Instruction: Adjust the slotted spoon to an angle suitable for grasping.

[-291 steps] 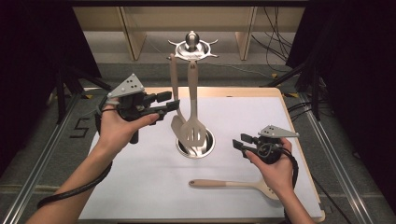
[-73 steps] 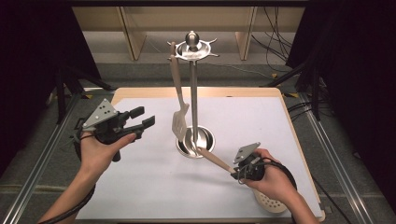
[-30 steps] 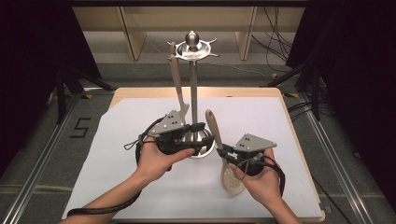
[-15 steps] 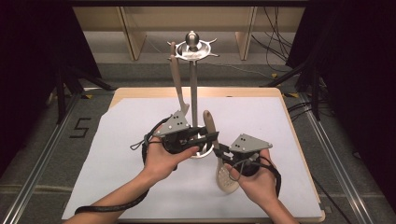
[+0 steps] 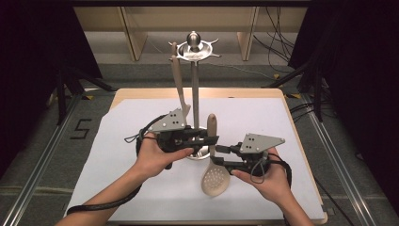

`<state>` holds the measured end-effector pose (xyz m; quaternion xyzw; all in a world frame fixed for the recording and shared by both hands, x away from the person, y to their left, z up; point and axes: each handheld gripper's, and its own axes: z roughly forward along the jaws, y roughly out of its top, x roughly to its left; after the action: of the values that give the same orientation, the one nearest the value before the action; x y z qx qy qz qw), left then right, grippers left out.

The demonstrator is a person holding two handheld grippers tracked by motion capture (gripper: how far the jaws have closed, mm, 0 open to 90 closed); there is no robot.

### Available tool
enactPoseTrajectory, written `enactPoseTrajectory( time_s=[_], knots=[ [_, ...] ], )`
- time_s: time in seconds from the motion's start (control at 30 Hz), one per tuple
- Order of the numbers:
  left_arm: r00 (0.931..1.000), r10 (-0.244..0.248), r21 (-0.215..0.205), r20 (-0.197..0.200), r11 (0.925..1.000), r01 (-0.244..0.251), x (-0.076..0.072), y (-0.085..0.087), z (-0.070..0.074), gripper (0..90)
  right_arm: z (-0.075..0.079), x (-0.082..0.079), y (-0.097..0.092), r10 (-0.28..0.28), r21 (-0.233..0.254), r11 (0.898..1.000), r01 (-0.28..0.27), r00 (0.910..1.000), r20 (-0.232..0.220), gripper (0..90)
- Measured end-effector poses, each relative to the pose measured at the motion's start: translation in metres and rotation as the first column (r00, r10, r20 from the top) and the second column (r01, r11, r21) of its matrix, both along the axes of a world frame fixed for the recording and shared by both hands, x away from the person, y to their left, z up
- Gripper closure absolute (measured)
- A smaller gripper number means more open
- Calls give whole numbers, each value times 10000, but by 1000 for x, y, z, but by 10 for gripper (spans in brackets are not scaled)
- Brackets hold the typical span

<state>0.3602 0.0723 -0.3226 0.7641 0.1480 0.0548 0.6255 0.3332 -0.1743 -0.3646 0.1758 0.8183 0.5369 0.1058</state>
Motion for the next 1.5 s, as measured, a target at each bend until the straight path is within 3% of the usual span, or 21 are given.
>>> enactPoseTrajectory(
  time_s=[0.03,0.07,0.13,0.17,0.27,0.37,0.4,0.6,0.63,0.67,0.83,0.87,0.97,1.03,1.07,1.1,1.13,1.2,1.3,1.43,1.5],
  knots=[
    [9999,-147,-33,24,9999,147,0,2,1,738,-1,0,0,124,65,9999,-123,9999,-96,619],
    [9999,-170,-81,-23,9998,169,0,2,2,738,-2,4,0,316,179,9993,-320,9992,258,620],
    [9996,-274,-160,-22,9995,273,0,4,3,738,-3,3,1,515,262,9983,-512,9986,-124,623],
    [9996,-298,-122,-1,9995,298,1,6,3,738,-3,5,1,640,220,9977,-641,9979,47,624],
    [9990,-442,-132,-5,9989,442,2,8,5,739,-3,4,3,888,192,9959,-884,9958,-225,632],
    [9977,-631,-336,-230,9975,623,2,10,5,740,-3,6,5,941,315,9951,-942,9956,30,639],
    [9972,-687,-432,-282,9968,675,2,10,5,741,-2,4,6,946,374,9949,-936,9952,-262,639],
    [9941,-1023,-577,-349,9933,1002,-1,9,8,741,2,6,8,1202,300,9923,-1202,9928,19,650],
    [9934,-1089,-570,-348,9926,1068,-1,8,9,740,2,4,8,1125,326,9932,-1117,9934,-235,655],
    [9920,-1205,-612,-371,9911,1181,-2,8,9,740,3,6,8,1303,295,9910,-1302,9915,7,666],
    [9885,-1456,-870,-413,9861,1416,-3,8,10,741,6,6,10,1726,413,9843,-1715,9847,-231,782],
    [9886,-1457,-909,-384,9857,1418,-2,9,10,740,6,6,10,1611,381,9863,-1607,9869,-67,784],
    [9920,-1208,-1167,-362,9864,1159,-1,10,8,737,9,2,12,937,443,9948,-918,9946,-440,788],
    [9973,-736,-1114,56,9910,738,-2,10,8,671,11,-1,14,210,128,9997,-207,9996,-178,789],
    [9981,-493,-1026,381,9933,530,-2,9,8,623,13,-5,15,-194,-28,9998,193,9981,-589,790],
    [9984,-312,-1045,474,9939,361,-3,9,7,579,14,-7,16,-561,-60,9984,558,9965,-614,790],
    [9984,-209,-1048,527,9941,263,-3,9,6,558,13,-5,18,-742,148,9971,746,9969,-261,790],
    [9965,30,-935,830,9956,47,-4,8,4,544,16,-6,17,-962,45,9953,964,9947,-375,790],
    [9957,106,-903,915,9959,-23,-5,8,3,553,16,-8,21,-1521,108,9882,1529,9870,-522,790],
    [9958,44,-762,916,9971,26,-5,7,2,609,17,-9,23,-1658,37,9861,1662,9851,-464,790],
    [9955,44,-715,950,9974,24,-4,7,2,656,17,-11,25,-1720,35,9850,1727,9827,-689,790]
  ],
)
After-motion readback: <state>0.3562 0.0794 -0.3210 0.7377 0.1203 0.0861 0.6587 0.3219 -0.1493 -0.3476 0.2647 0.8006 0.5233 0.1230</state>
